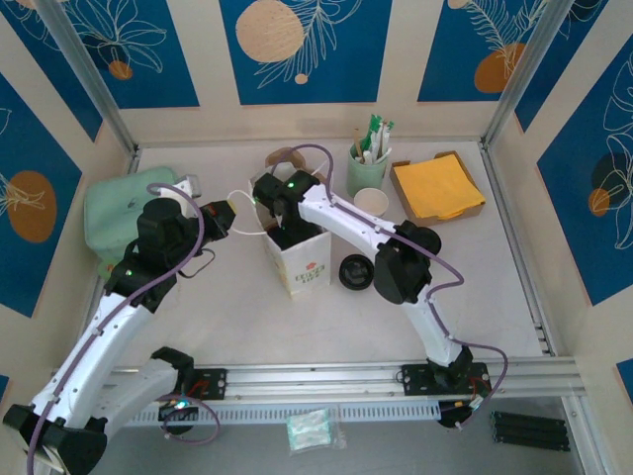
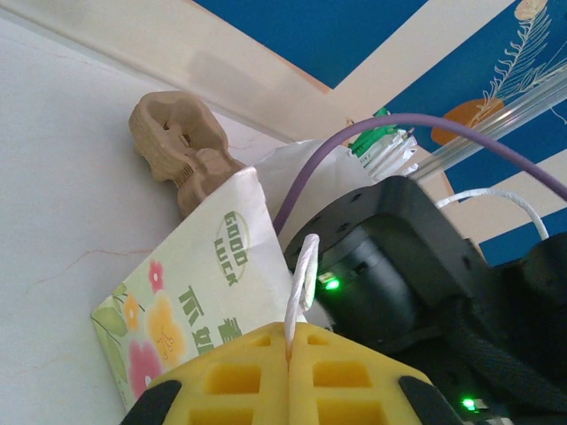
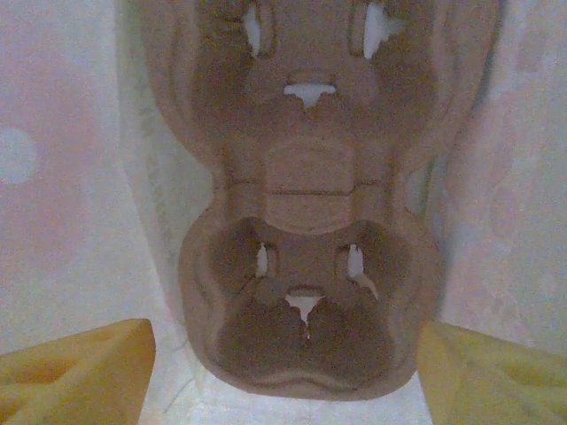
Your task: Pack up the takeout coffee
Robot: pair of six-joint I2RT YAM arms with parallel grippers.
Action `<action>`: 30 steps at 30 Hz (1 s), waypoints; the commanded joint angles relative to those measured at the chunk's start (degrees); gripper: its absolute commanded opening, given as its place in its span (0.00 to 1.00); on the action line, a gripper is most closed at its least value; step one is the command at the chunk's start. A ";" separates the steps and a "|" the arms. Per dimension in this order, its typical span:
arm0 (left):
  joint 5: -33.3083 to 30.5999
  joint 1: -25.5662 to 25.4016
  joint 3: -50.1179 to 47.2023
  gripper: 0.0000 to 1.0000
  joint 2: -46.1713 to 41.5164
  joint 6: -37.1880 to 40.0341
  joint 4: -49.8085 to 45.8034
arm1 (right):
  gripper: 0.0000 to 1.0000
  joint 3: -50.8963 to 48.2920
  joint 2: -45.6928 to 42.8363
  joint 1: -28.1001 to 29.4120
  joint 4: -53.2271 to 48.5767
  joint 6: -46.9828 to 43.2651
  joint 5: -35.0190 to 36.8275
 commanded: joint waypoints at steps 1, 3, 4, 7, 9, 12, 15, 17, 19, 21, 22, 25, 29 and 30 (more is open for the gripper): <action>0.81 0.29 1.29 0.00 -0.17 -0.34 0.14 | 0.79 2.24 -3.63 -0.15 -1.81 0.10 -1.70; 0.76 0.22 1.21 0.00 -0.10 -0.26 0.04 | 0.79 3.32 -3.92 -0.14 -2.37 0.08 -1.59; 0.77 0.25 1.13 0.00 -0.12 -0.26 0.12 | 0.79 4.02 -4.09 -0.04 -2.76 0.11 -1.38; 0.65 0.29 0.95 0.00 -0.13 -0.26 0.07 | 0.80 5.85 -4.61 0.03 -3.65 -0.06 -1.06; 0.67 0.29 0.90 0.00 -0.12 -0.09 0.18 | 0.80 6.95 -4.96 0.20 -4.05 -0.33 -1.24; 0.68 0.29 0.93 0.00 0.05 0.18 0.15 | 0.79 9.00 -5.32 0.54 -5.03 -0.35 -0.98; 0.67 0.27 0.90 0.00 0.19 0.27 0.12 | 0.79 10.99 -5.80 0.87 -5.80 -0.44 -0.97; 0.67 0.28 0.92 0.00 0.32 0.36 0.11 | 0.79 12.51 -5.94 0.99 -6.42 -0.42 -1.14; 0.64 0.29 0.86 0.00 0.32 0.36 0.09 | 0.79 14.18 -5.94 1.22 -7.15 -0.53 -1.27; 0.61 0.29 0.86 0.00 0.40 0.44 0.06 | 0.79 15.67 -5.94 1.48 -7.76 -0.57 -1.15; 0.59 0.28 0.86 0.00 0.36 0.50 -0.03 | 0.79 16.42 -5.92 1.58 -8.03 -0.62 -1.08; 0.59 0.29 0.95 0.00 0.57 0.62 -0.16 | 0.79 18.29 -5.97 1.87 -9.00 -0.70 -0.73; 0.59 0.22 1.04 0.00 0.79 0.71 -0.17 | 0.78 19.91 -6.33 1.96 -9.71 -0.78 -0.48; 0.59 0.28 1.01 0.00 0.84 0.75 -0.14 | 0.78 20.14 -6.46 2.04 -9.80 -0.78 -0.45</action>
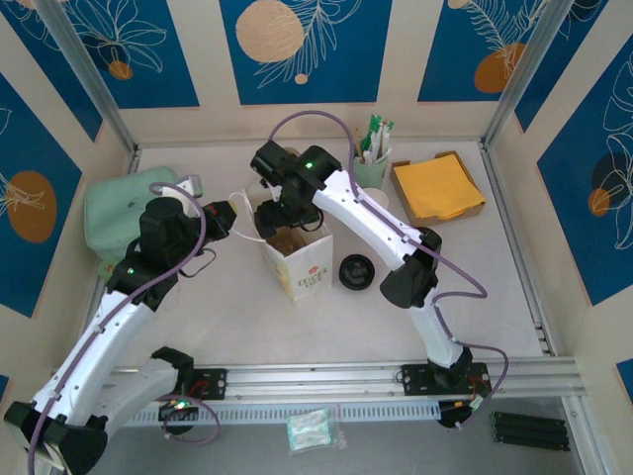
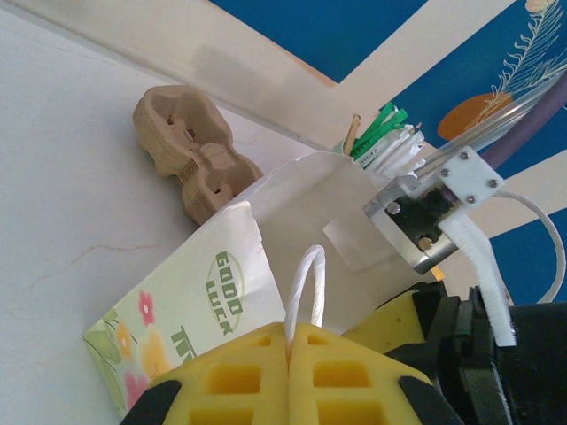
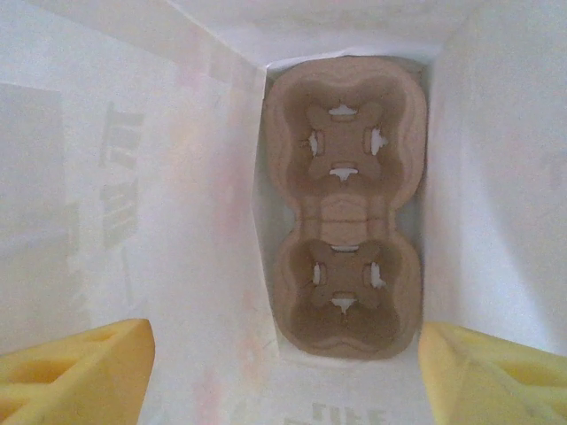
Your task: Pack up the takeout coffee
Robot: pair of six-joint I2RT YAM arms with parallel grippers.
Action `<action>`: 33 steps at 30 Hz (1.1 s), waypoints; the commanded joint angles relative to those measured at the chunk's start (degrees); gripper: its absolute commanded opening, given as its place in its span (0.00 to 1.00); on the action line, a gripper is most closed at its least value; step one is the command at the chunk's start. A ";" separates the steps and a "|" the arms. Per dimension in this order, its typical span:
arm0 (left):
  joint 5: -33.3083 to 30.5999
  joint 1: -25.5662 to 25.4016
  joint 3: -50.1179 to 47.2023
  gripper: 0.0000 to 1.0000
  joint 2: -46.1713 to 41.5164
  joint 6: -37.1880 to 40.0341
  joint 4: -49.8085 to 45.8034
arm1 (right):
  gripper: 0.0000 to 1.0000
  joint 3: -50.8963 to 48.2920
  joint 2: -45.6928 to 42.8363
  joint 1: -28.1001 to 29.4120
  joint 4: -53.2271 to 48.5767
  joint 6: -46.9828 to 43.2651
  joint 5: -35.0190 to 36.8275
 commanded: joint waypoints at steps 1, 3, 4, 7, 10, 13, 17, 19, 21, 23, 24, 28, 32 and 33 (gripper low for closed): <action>0.58 0.23 1.08 0.00 0.14 0.58 0.01 | 0.78 2.33 -3.15 0.59 -2.38 -0.57 -0.48; 0.59 0.19 1.12 0.00 0.29 0.67 0.00 | 0.78 3.00 -3.49 0.70 -2.51 -0.56 -0.40; 0.51 0.29 1.21 0.00 0.40 0.73 0.03 | 0.78 3.36 -3.65 0.68 -2.66 -0.62 -0.40; 0.41 0.21 1.36 0.00 0.56 0.89 -0.12 | 0.78 4.50 -4.04 0.88 -3.06 -0.54 -0.41; 0.27 0.26 1.46 0.00 0.70 1.02 -0.25 | 0.78 5.41 -4.35 1.01 -3.39 -0.56 -0.29; 0.24 0.21 1.50 0.00 0.82 1.14 -0.27 | 0.78 5.98 -4.91 1.11 -3.57 -0.63 -0.08; 0.24 0.21 1.67 0.00 1.06 1.22 -0.25 | 0.77 6.15 -5.87 1.12 -3.53 -0.66 0.29; 0.17 0.25 1.85 0.00 1.07 1.27 -0.39 | 0.77 6.15 -6.24 1.12 -3.47 -0.66 0.38; 0.15 0.21 2.08 0.00 1.15 1.35 -0.68 | 0.77 6.15 -6.46 1.17 -3.43 -0.69 0.39; 0.02 0.25 2.31 0.00 1.15 1.46 -0.88 | 0.77 6.16 -6.76 1.28 -3.46 -0.71 0.39; -0.02 0.20 2.33 0.00 1.07 1.53 -0.95 | 0.77 6.16 -6.80 1.36 -3.45 -0.75 0.47; -0.11 0.21 2.53 0.00 1.03 1.70 -1.13 | 0.77 6.17 -7.43 1.65 -3.27 -0.83 0.52; -0.11 0.23 2.74 0.00 1.02 1.81 -1.34 | 0.77 6.14 -7.87 2.05 -3.23 -0.84 0.71; -0.16 0.21 2.83 0.00 1.04 1.90 -1.42 | 0.77 6.09 -7.99 2.17 -3.28 -0.81 0.69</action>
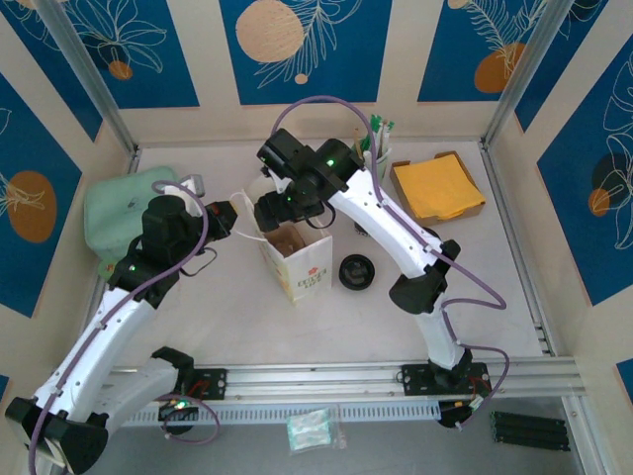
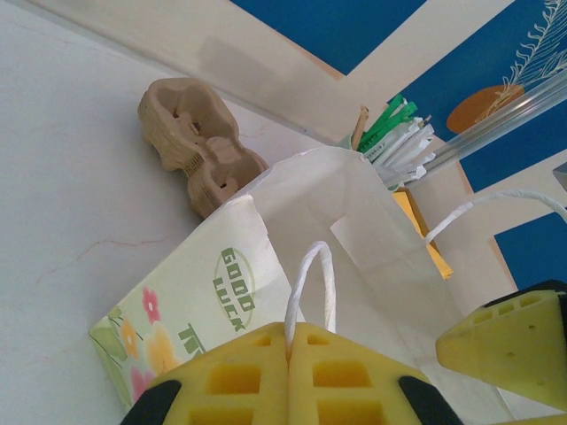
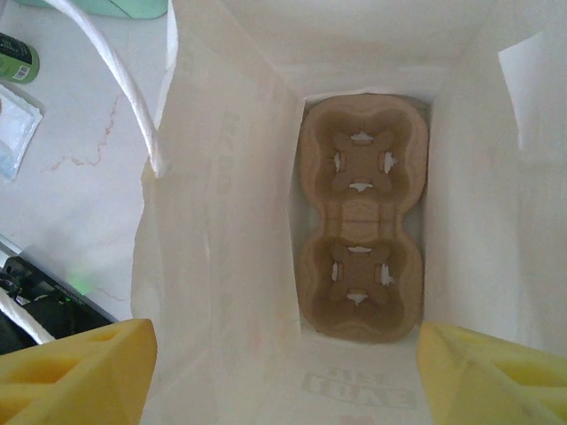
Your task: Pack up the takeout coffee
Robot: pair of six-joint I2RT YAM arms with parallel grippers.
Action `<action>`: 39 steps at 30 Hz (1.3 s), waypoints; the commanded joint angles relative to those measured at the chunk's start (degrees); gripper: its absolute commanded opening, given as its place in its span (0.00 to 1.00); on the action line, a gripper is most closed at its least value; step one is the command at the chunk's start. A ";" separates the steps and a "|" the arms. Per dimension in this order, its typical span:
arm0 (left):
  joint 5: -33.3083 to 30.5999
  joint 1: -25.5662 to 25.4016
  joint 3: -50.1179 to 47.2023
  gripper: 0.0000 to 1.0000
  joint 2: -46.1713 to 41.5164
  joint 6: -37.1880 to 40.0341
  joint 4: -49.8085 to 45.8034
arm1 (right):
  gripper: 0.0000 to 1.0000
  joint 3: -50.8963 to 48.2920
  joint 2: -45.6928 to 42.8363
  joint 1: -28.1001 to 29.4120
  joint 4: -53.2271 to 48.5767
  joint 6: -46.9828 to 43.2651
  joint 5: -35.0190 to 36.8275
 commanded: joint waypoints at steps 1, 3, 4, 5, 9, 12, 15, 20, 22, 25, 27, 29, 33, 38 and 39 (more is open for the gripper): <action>-0.17 0.14 2.29 0.00 -0.03 1.44 -0.61 | 0.77 1.38 -3.25 0.65 -1.10 -0.84 0.39; -0.06 0.21 2.44 0.00 -0.13 1.40 -0.71 | 0.77 1.33 -3.32 0.76 -1.18 -0.77 0.39; -0.16 0.22 2.48 0.00 -0.11 1.43 -0.65 | 0.77 1.28 -3.35 0.87 -1.27 -0.79 0.47; -0.18 0.21 2.52 0.00 -0.11 1.53 -0.72 | 0.77 1.22 -3.50 0.83 -1.31 -0.82 0.48; -0.18 0.21 2.75 0.00 -0.26 1.53 -0.87 | 0.77 1.18 -3.71 1.13 -1.36 -0.87 0.66; -0.15 0.21 2.92 0.00 -0.13 1.60 -0.87 | 0.77 1.10 -4.03 1.31 -1.46 -0.89 0.78; -0.09 0.19 3.09 0.00 -0.08 1.61 -0.73 | 0.77 0.80 -4.21 1.43 -1.58 -0.90 1.00; 0.00 0.21 3.62 0.01 0.16 1.77 -0.83 | 0.77 -0.47 -4.99 1.64 -1.18 -0.82 1.08; 0.05 0.21 3.81 0.01 0.11 1.78 -0.86 | 0.77 -0.79 -5.15 1.68 -1.07 -0.87 1.16; 0.17 0.21 3.95 0.02 0.12 1.86 -0.89 | 0.77 -0.79 -5.48 1.81 -1.06 -0.90 1.27; 0.34 0.21 4.06 0.03 0.08 1.87 -0.82 | 0.77 -0.80 -5.77 1.92 -1.15 -0.90 1.33; 0.48 0.18 4.14 0.05 0.23 1.86 -0.81 | 0.77 -0.76 -6.05 1.97 -1.12 -0.90 1.44; 0.61 0.21 4.80 0.11 0.23 2.14 -1.15 | 0.77 -0.80 -6.95 2.20 -1.05 -0.90 1.52; 0.57 0.21 6.14 0.29 -0.07 2.83 -2.16 | 0.78 -1.00 -8.84 2.28 -0.28 -1.33 1.54; 0.39 0.21 6.34 0.34 -0.18 2.99 -2.40 | 0.78 -1.29 -9.37 2.29 0.05 -1.59 1.66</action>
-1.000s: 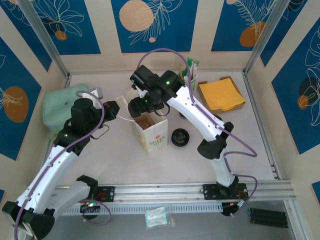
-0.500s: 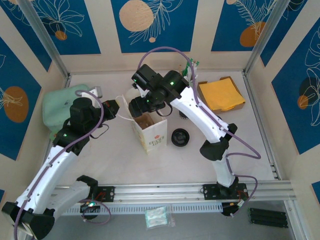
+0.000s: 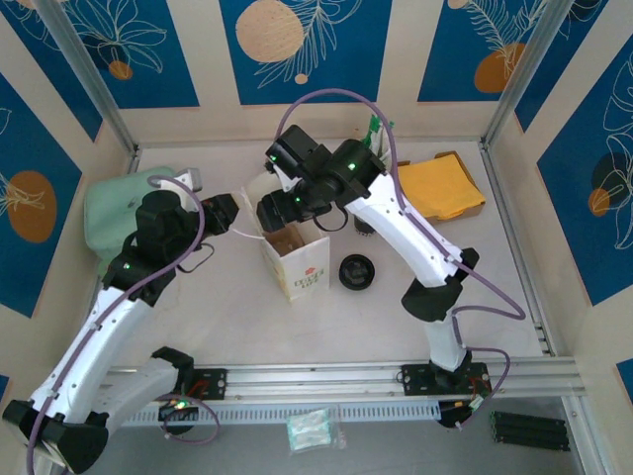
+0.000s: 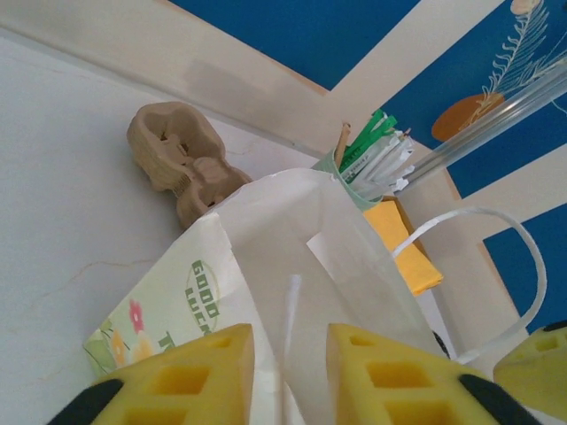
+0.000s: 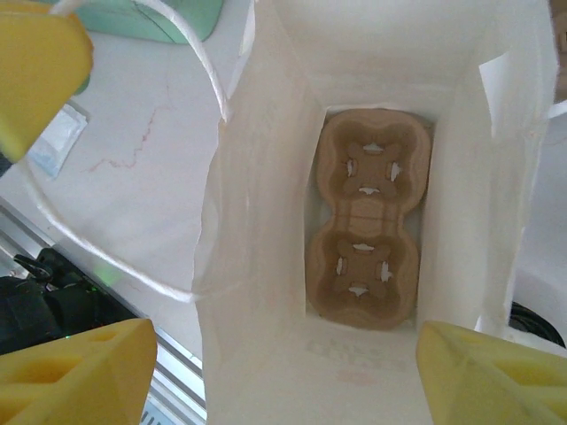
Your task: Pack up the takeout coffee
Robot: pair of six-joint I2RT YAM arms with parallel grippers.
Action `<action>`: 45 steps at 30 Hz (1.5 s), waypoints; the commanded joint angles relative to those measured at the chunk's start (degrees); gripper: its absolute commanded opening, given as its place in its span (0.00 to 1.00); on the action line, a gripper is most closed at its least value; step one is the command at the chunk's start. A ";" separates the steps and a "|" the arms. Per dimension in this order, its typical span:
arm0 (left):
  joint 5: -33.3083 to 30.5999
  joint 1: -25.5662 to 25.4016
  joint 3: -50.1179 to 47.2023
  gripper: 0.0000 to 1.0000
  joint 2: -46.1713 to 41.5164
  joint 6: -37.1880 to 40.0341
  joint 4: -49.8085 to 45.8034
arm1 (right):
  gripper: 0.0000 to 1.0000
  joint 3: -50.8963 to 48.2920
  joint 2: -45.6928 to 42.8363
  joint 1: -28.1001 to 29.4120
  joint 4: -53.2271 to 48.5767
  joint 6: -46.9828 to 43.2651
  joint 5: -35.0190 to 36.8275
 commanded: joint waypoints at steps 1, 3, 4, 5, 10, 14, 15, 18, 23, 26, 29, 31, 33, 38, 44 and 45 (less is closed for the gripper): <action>0.29 0.22 2.81 0.38 -0.63 1.46 -1.23 | 0.78 -0.73 -3.33 0.43 0.17 -1.32 0.59; 0.01 0.21 3.36 0.46 -0.66 1.63 -2.00 | 0.79 -0.77 -4.11 0.47 0.23 -1.59 1.24; -0.08 0.22 3.63 0.50 -0.66 1.72 -2.30 | 0.79 -0.75 -4.52 0.40 0.31 -1.69 1.72; -0.16 0.21 3.87 0.52 -0.75 1.80 -2.61 | 0.79 -0.74 -4.87 0.39 0.36 -1.86 2.16; -0.27 0.22 5.84 0.65 -0.92 2.60 -4.11 | 0.82 -1.29 -7.49 0.21 0.40 -2.90 6.40; -0.27 0.20 7.99 0.83 -1.01 3.31 -5.68 | 0.86 -4.39 -11.28 -0.58 1.94 -3.82 10.43; -0.18 0.23 8.47 0.88 -0.86 3.42 -6.00 | 0.88 -5.62 -12.53 -0.83 2.64 -3.99 11.25; 0.63 0.21 9.89 0.99 -0.45 3.58 -6.75 | 0.93 -12.13 -17.02 -2.38 5.94 -4.59 12.78; 2.53 0.04 11.67 0.99 -0.01 3.36 -7.26 | 0.99 -23.80 -24.99 -8.99 9.94 -2.56 11.31; 3.86 -0.63 12.80 1.00 0.51 3.01 -7.36 | 0.99 -32.02 -29.92 -16.75 12.51 -1.30 5.01; 4.56 -2.22 14.60 0.99 1.57 2.81 -7.66 | 0.99 -38.08 -32.29 -25.92 12.73 -0.14 -4.31; 4.48 -3.76 15.93 0.99 2.54 2.90 -7.70 | 0.99 -41.56 -32.77 -30.63 12.35 -0.20 -7.83; 4.39 -5.62 17.70 0.99 3.89 3.16 -7.96 | 0.99 -45.57 -33.52 -33.94 12.60 0.18 -8.36; 1.94 -13.39 24.13 0.99 9.31 5.96 -10.31 | 0.99 -53.33 -34.79 -40.72 14.02 0.75 -6.88; 0.98 -21.93 30.93 0.99 16.83 8.18 -10.62 | 0.98 -59.13 -35.28 -47.76 15.70 -3.81 -11.57; 0.83 -22.98 31.63 0.99 17.82 8.49 -10.53 | 0.97 -59.74 -35.19 -48.45 15.99 -4.61 -12.08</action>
